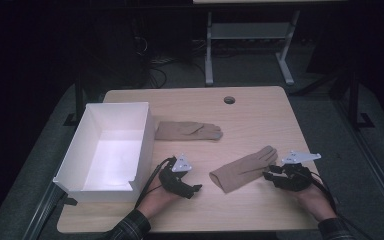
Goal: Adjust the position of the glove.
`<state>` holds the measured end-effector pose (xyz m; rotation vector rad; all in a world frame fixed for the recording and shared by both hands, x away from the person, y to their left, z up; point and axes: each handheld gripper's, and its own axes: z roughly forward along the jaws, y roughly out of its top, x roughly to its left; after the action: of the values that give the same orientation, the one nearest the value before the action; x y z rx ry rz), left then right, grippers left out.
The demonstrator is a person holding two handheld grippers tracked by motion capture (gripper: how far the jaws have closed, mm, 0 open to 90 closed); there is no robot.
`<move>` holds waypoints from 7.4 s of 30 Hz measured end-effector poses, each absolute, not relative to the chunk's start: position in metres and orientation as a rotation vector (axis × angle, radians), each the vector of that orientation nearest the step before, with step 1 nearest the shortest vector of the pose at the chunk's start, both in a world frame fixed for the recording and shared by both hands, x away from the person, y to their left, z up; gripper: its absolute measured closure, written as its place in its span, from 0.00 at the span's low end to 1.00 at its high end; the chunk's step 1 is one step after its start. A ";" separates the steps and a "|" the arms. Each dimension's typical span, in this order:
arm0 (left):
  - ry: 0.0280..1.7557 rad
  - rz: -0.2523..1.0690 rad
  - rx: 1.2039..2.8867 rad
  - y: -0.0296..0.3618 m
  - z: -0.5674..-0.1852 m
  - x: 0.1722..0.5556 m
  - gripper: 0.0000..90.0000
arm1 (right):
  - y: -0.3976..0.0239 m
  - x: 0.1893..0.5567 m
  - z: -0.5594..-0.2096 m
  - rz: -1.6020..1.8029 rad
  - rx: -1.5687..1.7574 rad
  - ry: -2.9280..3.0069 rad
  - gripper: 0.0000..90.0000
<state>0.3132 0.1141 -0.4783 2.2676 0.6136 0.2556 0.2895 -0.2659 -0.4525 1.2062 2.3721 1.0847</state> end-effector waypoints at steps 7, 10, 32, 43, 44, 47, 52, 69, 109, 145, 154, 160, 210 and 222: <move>0.609 0.256 2.271 0.114 -0.478 0.313 0.14 | -0.251 0.294 -0.447 1.147 1.146 2.408 0.99; 0.609 0.257 2.272 0.114 -0.478 0.313 0.14 | -0.245 0.295 -0.446 1.161 1.124 2.416 1.00; 0.609 0.250 2.272 0.115 -0.478 0.312 0.14 | -0.163 0.298 -0.459 1.131 0.904 2.630 1.00; 0.607 0.253 2.273 0.115 -0.478 0.312 0.14 | -0.170 0.297 -0.465 1.080 0.882 2.663 1.00; 0.607 0.254 2.273 0.115 -0.478 0.312 0.14 | -0.172 0.296 -0.465 1.083 0.902 2.660 1.00; 0.606 0.254 2.273 0.115 -0.478 0.312 0.14 | -0.180 0.295 -0.465 1.072 0.918 2.656 1.00; 0.604 0.254 2.275 0.115 -0.478 0.312 0.14 | -0.195 0.292 -0.464 1.062 0.958 2.646 1.00; 0.598 0.263 2.279 0.115 -0.478 0.312 0.14 | -0.241 0.277 -0.462 1.003 1.074 2.584 1.00; 0.608 0.259 2.272 0.114 -0.478 0.312 0.14 | -0.282 0.329 -0.463 0.924 1.217 2.407 1.00; 0.617 0.252 2.267 0.114 -0.478 0.311 0.14 | -0.308 0.321 -0.450 1.026 1.267 2.281 0.81; 0.617 0.254 2.268 0.113 -0.478 0.311 0.14 | -0.324 0.340 -0.469 0.930 1.394 2.129 0.44; 0.616 0.254 2.269 0.113 -0.478 0.311 0.14 | -0.334 0.343 -0.480 0.918 1.464 2.096 0.31; 0.948 0.406 2.116 0.097 -0.442 0.433 0.99 | -0.336 0.342 -0.483 0.935 1.453 2.093 0.23; 0.997 0.407 2.180 0.089 -0.466 0.454 0.99 | -0.336 0.342 -0.483 0.933 1.454 2.093 0.23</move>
<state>0.4540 0.0892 -0.4657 2.1797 0.9966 0.4069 0.3423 -0.3357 -0.4831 1.4537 2.0928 0.9333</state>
